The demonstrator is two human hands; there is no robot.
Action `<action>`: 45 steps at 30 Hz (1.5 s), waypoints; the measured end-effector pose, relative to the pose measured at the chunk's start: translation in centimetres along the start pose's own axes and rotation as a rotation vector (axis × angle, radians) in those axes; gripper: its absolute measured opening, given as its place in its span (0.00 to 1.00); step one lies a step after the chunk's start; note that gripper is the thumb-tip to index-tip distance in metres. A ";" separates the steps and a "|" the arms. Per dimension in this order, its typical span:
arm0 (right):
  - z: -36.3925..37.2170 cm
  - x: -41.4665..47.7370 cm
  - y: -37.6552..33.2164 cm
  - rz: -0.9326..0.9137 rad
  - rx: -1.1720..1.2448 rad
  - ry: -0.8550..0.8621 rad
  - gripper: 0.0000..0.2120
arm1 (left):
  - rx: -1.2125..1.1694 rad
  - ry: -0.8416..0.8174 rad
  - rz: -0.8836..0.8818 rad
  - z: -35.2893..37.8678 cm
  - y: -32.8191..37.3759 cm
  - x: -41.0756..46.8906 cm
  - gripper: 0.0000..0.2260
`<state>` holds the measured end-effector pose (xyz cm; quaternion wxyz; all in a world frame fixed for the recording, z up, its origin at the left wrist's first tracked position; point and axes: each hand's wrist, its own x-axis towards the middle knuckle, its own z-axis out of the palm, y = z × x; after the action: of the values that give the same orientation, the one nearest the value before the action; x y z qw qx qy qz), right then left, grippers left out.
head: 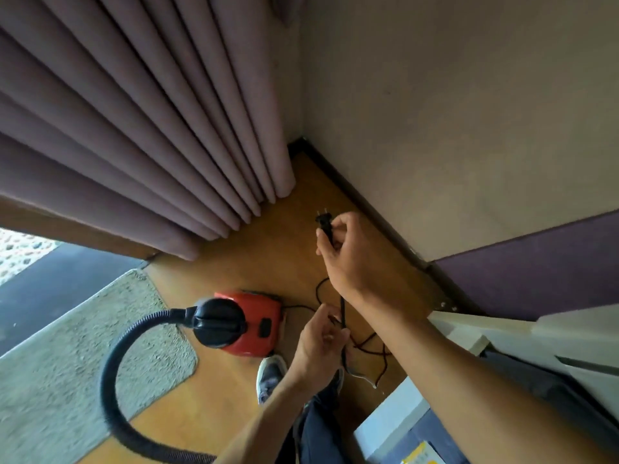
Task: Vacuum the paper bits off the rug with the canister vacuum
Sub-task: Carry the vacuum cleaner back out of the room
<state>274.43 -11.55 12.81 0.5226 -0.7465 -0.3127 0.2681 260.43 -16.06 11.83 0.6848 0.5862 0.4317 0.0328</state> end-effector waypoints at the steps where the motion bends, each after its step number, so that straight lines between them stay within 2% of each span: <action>1: 1.4 0.0 0.0 -0.012 -0.011 -0.028 0.08 | -0.012 0.033 0.006 -0.8 -0.3 -0.3 0.09; 6: 7.5 -0.2 -0.6 -0.064 -0.056 -0.144 0.09 | -0.091 0.169 0.014 -4.5 -1.8 -1.8 0.02; 10: 11.6 -1.0 -1.0 -0.077 -0.076 -0.264 0.08 | -0.195 0.239 -0.027 -6.7 -3.8 -2.9 0.02; 15: 16.3 -2.6 -0.1 -0.065 -0.158 -0.382 0.07 | -0.234 0.314 -0.053 -9.1 -6.9 -4.1 0.07; 22: 22.9 -5.5 1.5 -0.040 -0.269 -0.407 0.07 | -0.373 0.362 -0.158 -12.3 -11.1 -5.6 0.06; 26: 26.2 -6.5 1.5 -0.008 -0.334 -0.415 0.06 | -0.364 0.379 -0.203 -14.5 -12.7 -6.1 0.07; 34: 30.9 -5.9 0.8 -0.025 -0.434 -0.516 0.06 | -0.581 0.397 -0.267 -17.5 -14.2 -5.6 0.05; 45: 33.4 -3.6 3.2 -0.104 -0.555 -0.778 0.09 | -0.805 0.597 -0.382 -15.3 -13.7 -1.4 0.08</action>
<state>248.41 5.41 -0.32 0.1604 -0.6856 -0.5817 0.4072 243.61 -9.20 2.14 0.6967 0.1537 0.6599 0.2358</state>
